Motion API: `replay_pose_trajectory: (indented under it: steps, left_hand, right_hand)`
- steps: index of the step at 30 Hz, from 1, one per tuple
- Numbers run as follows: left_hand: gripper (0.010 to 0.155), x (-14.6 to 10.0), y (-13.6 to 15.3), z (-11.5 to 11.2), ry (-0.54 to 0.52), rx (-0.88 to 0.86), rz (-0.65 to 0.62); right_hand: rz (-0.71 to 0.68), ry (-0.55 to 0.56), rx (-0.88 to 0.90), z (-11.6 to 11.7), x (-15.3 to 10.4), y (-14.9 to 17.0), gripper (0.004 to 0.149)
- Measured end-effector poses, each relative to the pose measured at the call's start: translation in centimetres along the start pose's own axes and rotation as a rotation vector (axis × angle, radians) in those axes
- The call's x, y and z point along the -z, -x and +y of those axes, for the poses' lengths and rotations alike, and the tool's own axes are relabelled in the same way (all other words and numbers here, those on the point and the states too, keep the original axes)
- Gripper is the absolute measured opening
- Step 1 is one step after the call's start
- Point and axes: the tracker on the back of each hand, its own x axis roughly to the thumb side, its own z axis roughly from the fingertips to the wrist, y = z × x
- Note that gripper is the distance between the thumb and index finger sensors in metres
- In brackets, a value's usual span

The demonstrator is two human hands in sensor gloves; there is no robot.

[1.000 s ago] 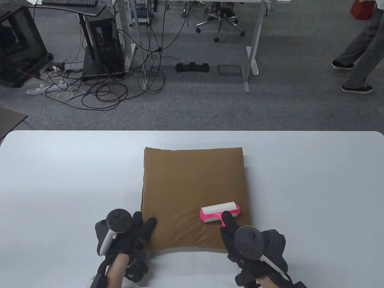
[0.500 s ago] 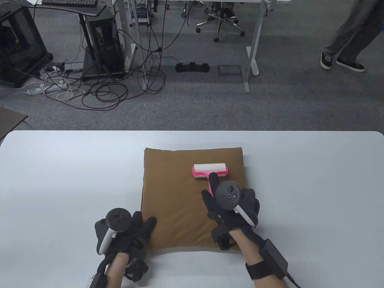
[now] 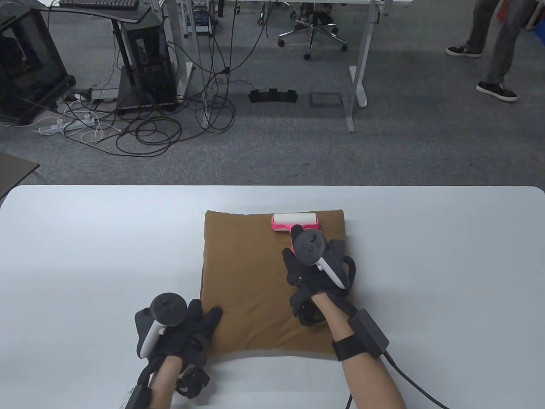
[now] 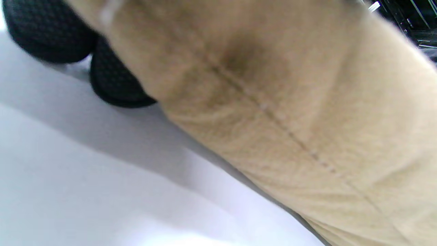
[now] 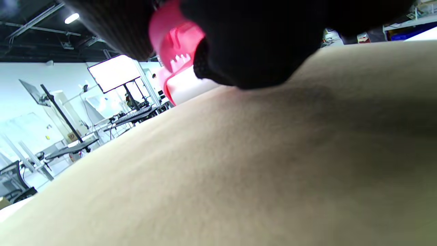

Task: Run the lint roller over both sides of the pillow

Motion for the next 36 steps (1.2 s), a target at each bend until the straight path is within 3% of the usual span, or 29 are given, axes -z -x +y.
replay_pose_trajectory:
  steps: [7, 16, 25, 31, 36]
  left_hand:
    - [0.090, 0.0, 0.0, 0.0, -0.008, -0.002, -0.006]
    - [0.090, -0.7, -0.2, -0.1, -0.040, 0.064, -0.016]
    - [0.090, -1.0, -0.1, -0.1, -0.044, 0.054, -0.022]
    - [0.089, -1.3, -0.3, 0.1, -0.068, 0.077, -0.032]
    - [0.088, -1.9, -0.9, 0.6, -0.063, 0.088, -0.048]
  right_hand:
    - [-0.055, -0.010, 0.025, -1.8, -2.7, 1.0, 0.060]
    - [-0.166, -0.050, -0.017, -3.1, -9.5, 2.3, 0.059]
    - [-0.188, -0.082, -0.037, -4.0, -14.8, 3.5, 0.056]
    - [-0.207, -0.096, -0.036, -4.1, -16.6, 3.8, 0.055]
    - [-0.217, -0.096, 0.046, -5.0, -16.7, 4.1, 0.055]
